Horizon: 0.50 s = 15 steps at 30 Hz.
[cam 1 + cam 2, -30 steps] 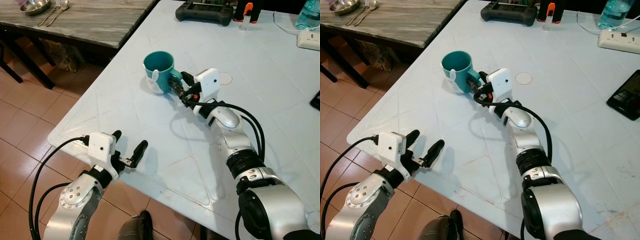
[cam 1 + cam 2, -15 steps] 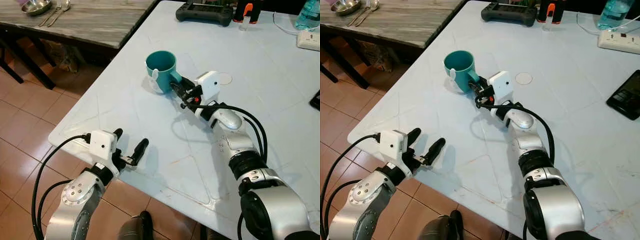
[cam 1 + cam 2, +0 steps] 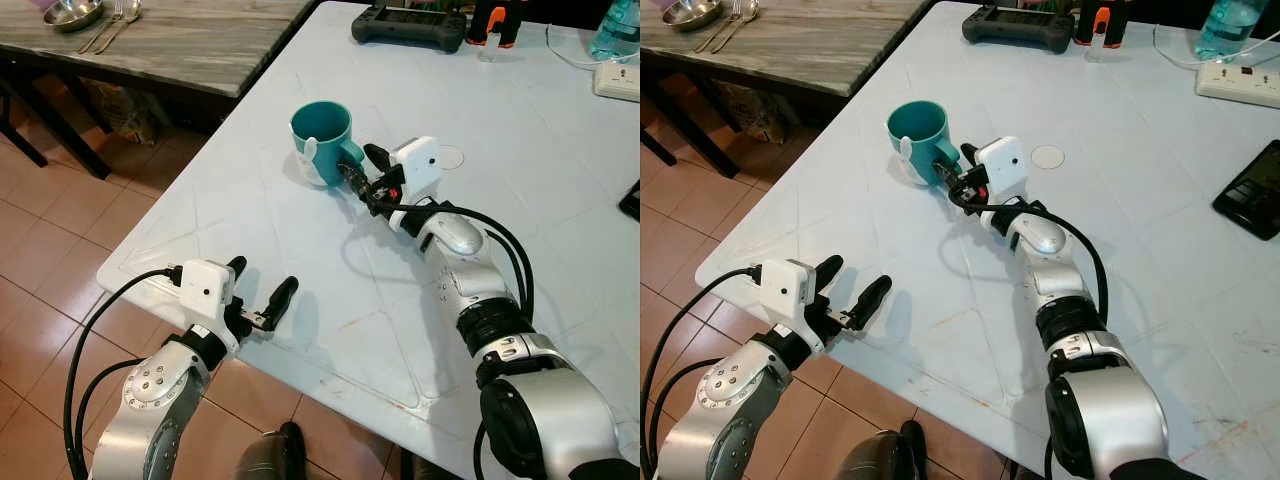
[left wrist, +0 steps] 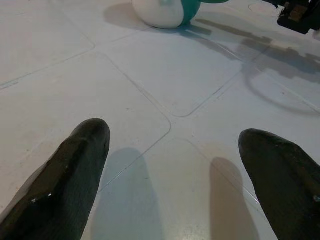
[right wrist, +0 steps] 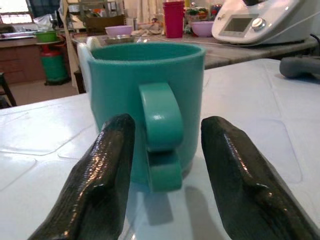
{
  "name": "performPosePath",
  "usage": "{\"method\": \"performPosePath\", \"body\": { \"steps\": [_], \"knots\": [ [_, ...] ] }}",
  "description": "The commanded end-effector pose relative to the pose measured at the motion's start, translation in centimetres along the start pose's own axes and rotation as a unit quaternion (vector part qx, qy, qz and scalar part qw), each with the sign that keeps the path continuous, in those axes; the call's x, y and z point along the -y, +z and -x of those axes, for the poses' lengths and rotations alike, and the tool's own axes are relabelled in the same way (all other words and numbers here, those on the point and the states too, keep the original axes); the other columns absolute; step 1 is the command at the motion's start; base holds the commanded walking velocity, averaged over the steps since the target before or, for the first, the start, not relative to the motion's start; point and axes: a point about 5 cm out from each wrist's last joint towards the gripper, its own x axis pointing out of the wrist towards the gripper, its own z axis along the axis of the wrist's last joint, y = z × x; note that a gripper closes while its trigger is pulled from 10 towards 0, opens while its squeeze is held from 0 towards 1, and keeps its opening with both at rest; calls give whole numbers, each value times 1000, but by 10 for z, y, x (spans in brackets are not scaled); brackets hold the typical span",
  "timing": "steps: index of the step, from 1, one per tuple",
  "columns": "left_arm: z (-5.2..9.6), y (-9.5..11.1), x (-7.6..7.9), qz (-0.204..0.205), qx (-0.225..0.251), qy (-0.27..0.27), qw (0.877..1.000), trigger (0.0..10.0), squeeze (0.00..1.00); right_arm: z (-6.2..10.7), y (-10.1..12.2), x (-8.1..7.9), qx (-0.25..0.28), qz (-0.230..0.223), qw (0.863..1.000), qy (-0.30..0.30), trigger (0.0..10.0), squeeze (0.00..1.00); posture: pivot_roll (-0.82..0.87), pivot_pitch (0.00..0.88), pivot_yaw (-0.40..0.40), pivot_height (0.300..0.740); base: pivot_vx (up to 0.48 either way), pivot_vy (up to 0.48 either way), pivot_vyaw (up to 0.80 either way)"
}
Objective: Setting the table
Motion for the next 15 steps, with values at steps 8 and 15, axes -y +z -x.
{"method": "performPosePath", "body": {
  "steps": [8, 15],
  "knots": [
    [6, -5, -2, -1, -12, 10, 1000, 10000, 0, -15, 13, -8, 8, 9, 1000, 23, 10000, 0, -24, 248, 131, 740, 0, 0, 0],
    [8, -7, -1, 1, -12, 13, 1000, 10000, 0, -18, 13, -8, 7, -3, 1000, 22, 0, 0, -20, 245, 119, 740, 0, 0, 0]
  ]
}}
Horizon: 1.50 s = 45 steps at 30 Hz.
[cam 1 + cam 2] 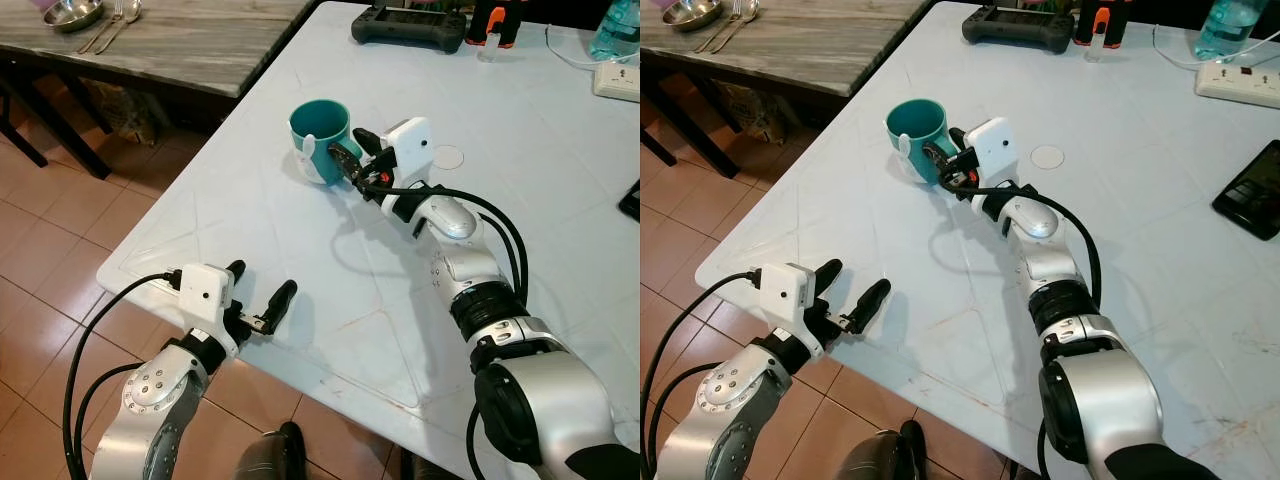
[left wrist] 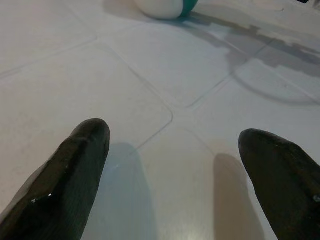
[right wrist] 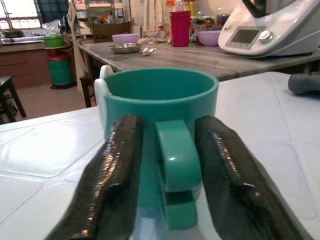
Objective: Setting the table
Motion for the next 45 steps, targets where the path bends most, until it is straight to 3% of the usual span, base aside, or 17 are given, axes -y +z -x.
{"method": "performPosePath", "body": {
  "steps": [1, 3, 5, 7, 17, 24, 30, 33, 35, 39, 41, 42, 43, 44, 45],
  "knots": [
    [4, -2, -1, -5, -4, 8, 1000, 10000, 0, -5, 1, -5, -1, -5, 1000, 12, 0, 0, -20, 245, 119, 740, 0, 0, 0],
    [4, -2, -2, -5, -4, 9, 1000, 10000, 0, -4, -1, -6, -5, -9, 1000, 14, 941, 0, -21, 244, 116, 740, 0, 0, 0],
    [4, -2, -2, -5, -3, 10, 1000, 10000, 0, -4, -1, -6, -6, -9, 1000, 14, 941, 0, -21, 244, 116, 740, 0, 0, 0],
    [4, -2, -2, -4, -3, 9, 1000, 10000, 0, -4, -2, -6, -8, -12, 1000, 14, 0, 0, -23, 241, 116, 740, 0, 0, 0],
    [-2, 5, 0, -3, 15, 1, 1000, 10000, 0, -2, -6, -4, -9, -42, 999, 4, 0, 0, -25, 225, 119, 740, 0, 0, 0],
    [-9, 16, -2, -1, 50, 8, 999, 10000, 0, 8, -7, 8, -13, -58, 998, -11, 0, 0, -37, 195, 109, 740, 0, 0, 0],
    [-19, 25, -3, -1, 77, 20, 997, 10000, 0, 26, -11, 14, -14, -38, 999, -14, 0, 0, -56, 166, 97, 740, 0, 0, 0],
    [-27, 25, -10, -10, 79, 52, 995, 10000, 0, 40, -13, 14, -10, -18, 999, -31, 0, 0, -81, 141, 95, 740, 0, 0, 0],
    [-33, 23, -19, -21, 72, 91, 993, 10000, 0, 52, -10, 10, -2, -8, 999, -54, 0, 0, -108, 126, 103, 740, 0, 0, 0],
    [-39, 21, -22, -4, 69, 81, 994, 10000, 0, 71, -5, -3, 5, 9, 997, -73, 0, 0, -143, 111, 110, 740, 0, 0, 0],
    [-40, 20, -23, -15, 67, 79, 995, 10000, 0, 75, -6, -6, 4, 6, 997, -79, 0, 0, -152, 109, 110, 740, 0, 0, 0],
    [-41, 20, -23, -13, 68, 76, 995, 10000, 0, 79, -7, -9, 3, 8, 996, -84, 4039, 0, -163, 103, 110, 740, 0, 0, 0],
    [-42, 20, -23, -11, 69, 74, 995, 10000, 0, 82, -8, -11, 2, 10, 996, -87, 4039, 0, -163, 103, 110, 740, 0, 0, 0],
    [-43, 20, -22, -12, 70, 72, 995, 10000, 0, 85, -9, -15, 1, 13, 996, -88, 10000, 0, -172, 97, 108, 740, 0, 0, 0],
    [-49, 20, -22, -10, 75, 72, 995, 10000, 0, 92, -14, -22, -10, -4, 994, -111, 10000, 0, -180, 87, 106, 740, 0, 0, 0]
  ]
}}
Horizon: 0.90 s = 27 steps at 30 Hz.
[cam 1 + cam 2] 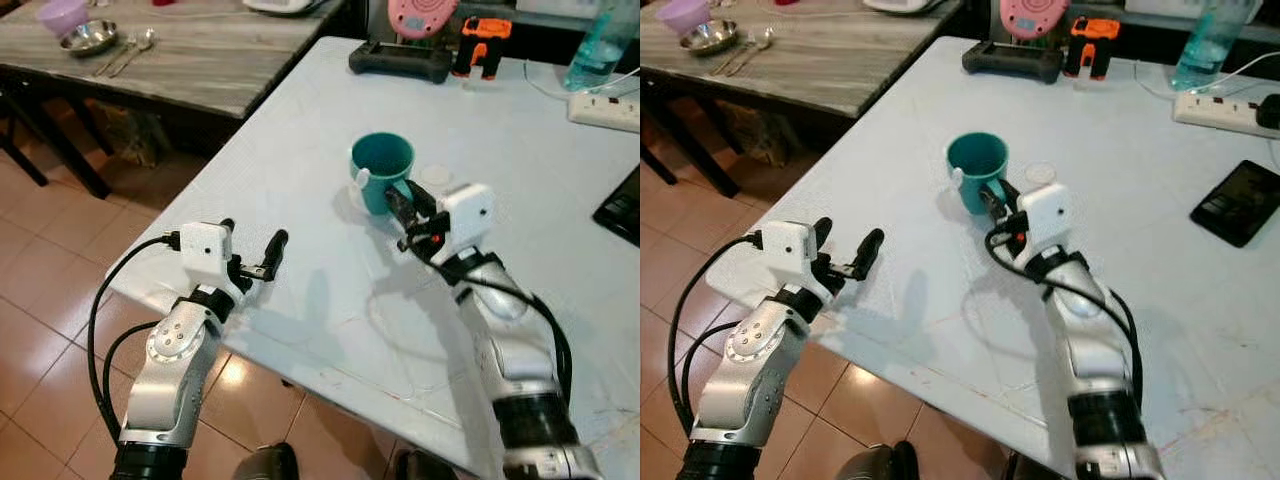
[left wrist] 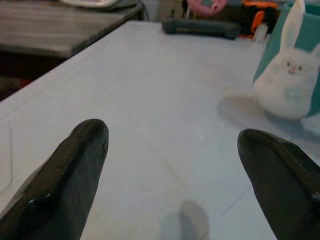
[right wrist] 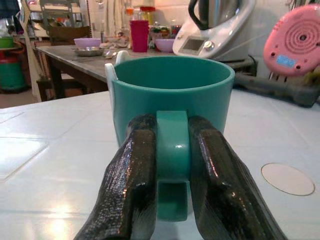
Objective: Setting the table
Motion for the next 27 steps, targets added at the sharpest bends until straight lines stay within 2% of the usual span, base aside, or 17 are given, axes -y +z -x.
{"method": "performPosePath", "body": {
  "steps": [1, 5, 6, 12, 15, 27],
  "knots": [
    [-4, -1, -3, -4, 3, 5, 1000, 10000, 0, 4, 3, -8, 1, -10, 1000, -17, 10000, 0, -180, 87, 106, 740, 0, 0, 0],
    [-9, 0, -3, -8, 11, 15, 1000, 10000, 0, 8, 2, -10, -7, -33, 998, -56, 10000, 0, -185, 83, 101, 740, 0, 0, 0],
    [-11, -1, -6, -10, 11, 21, 1000, 10000, 0, 9, 5, -11, -7, -50, 995, -82, 10000, 0, -189, 82, 100, 740, 0, 296, -631],
    [-11, -2, -10, -9, 11, 22, 1000, 10000, 0, 13, 8, -7, -10, -52, 991, -120, 10000, 0, -193, 87, 101, 740, 0, 343, -680],
    [-11, -3, -10, -10, 13, 20, 1000, 10000, 0, 14, 10, -8, -11, -54, 990, -126, 10000, 0, -196, 90, 106, 740, 0, 472, -504],
    [-12, -7, -6, -13, 15, 19, 1000, 10000, 0, 13, 11, -12, -21, -54, 990, -127, 10000, 0, -183, 85, 105, 740, 0, 480, -80]
  ]
}}
